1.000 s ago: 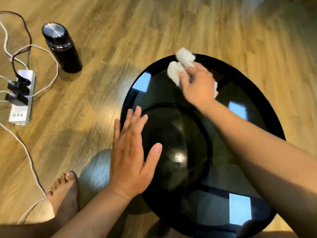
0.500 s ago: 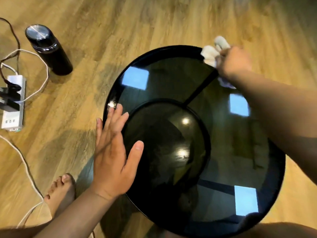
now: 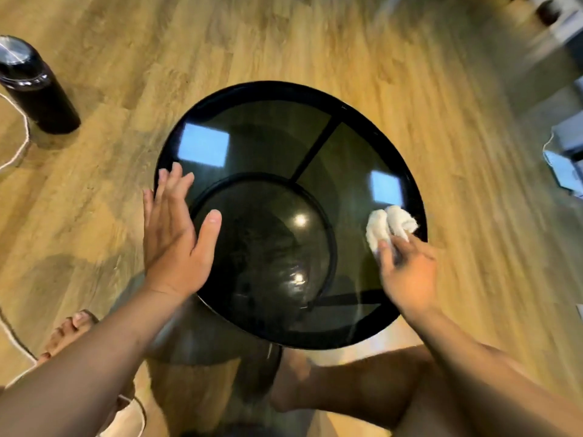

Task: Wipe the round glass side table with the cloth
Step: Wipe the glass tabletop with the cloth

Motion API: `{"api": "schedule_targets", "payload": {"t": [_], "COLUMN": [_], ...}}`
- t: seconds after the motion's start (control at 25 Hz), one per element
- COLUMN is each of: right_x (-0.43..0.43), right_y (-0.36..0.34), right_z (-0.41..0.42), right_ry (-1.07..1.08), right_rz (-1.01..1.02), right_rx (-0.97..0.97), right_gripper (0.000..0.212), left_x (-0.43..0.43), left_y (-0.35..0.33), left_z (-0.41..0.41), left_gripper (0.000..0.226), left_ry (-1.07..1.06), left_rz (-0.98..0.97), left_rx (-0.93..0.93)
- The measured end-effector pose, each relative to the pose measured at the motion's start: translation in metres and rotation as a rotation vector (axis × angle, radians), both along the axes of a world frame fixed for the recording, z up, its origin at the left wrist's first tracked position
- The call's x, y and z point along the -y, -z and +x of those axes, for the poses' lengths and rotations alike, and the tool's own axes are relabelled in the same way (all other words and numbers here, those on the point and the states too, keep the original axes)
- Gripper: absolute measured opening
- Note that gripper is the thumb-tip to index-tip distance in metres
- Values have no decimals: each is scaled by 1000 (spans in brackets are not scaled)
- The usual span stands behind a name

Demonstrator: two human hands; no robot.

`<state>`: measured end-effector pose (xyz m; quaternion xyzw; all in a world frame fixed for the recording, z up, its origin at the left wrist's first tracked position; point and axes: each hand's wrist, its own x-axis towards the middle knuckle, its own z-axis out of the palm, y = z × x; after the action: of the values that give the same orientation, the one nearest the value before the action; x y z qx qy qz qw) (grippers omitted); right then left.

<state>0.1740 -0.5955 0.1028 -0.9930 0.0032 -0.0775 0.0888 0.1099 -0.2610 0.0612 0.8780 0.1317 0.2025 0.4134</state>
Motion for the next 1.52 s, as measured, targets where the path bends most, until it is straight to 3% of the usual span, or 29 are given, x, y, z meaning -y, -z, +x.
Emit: {"api": "schedule_targets", "payload": {"t": [0.08, 0.2, 0.32, 0.4, 0.52, 0.64, 0.72, 0.88, 1.0, 1.12, 1.2, 1.32, 1.4, 1.52], "right_x": [-58, -153, -141, -79, 22, 38, -3, -112, -161, -220, -269, -321, -322, -265], "right_y": [4, 18, 20, 17, 6, 0, 7, 14, 12, 10, 12, 8, 7, 7], "right_z": [-54, -122, -110, -72, -3, 18, -12, -96, -72, -3, 60, 130, 127, 45], "right_ry": [-124, -568, -821, -670, -159, 148, 22, -667, -1095, -1077, -845, -595, -585, -815], "right_rz": [100, 185, 152, 61, 12, 42, 22, 223, 143, 77, 37, 26, 123, 238], "right_rx": [42, -1, 11, 15, -47, -47, 36, 2, -4, 68, 132, 20, 11, -30], "right_gripper": [32, 26, 27, 29, 33, 36, 33, 18, 19, 23, 28, 33, 41, 53], "left_x": [0, -1, -3, -4, -3, -3, -3, 0, -2, -14, -19, -22, -25, -28], "left_y": [0, 1, 2, 3, 5, 4, 3, 0, -4, -5, -4, -2, -6, -12], "left_z": [1, -1, 0, 1, 0, 2, 2, -1, 5, 14, 15, 14, 17, 21], "left_gripper": [60, 61, 61, 60, 60, 60, 62, 62, 55, 35, 31, 40, 46, 42], "left_ry": [-9, 12, 23, 20, 20, 5, 5, -50, -132, -224, -229, -197, -181, -172], "left_rz": [36, 84, 51, 34, 36, 11, -6, -134, -592, -956, -1016, -1012, -988, -953], "left_rx": [9, 2, 5, 0, -10, -14, -30, 14, 119, 231, 217, 177, 144, 149]}}
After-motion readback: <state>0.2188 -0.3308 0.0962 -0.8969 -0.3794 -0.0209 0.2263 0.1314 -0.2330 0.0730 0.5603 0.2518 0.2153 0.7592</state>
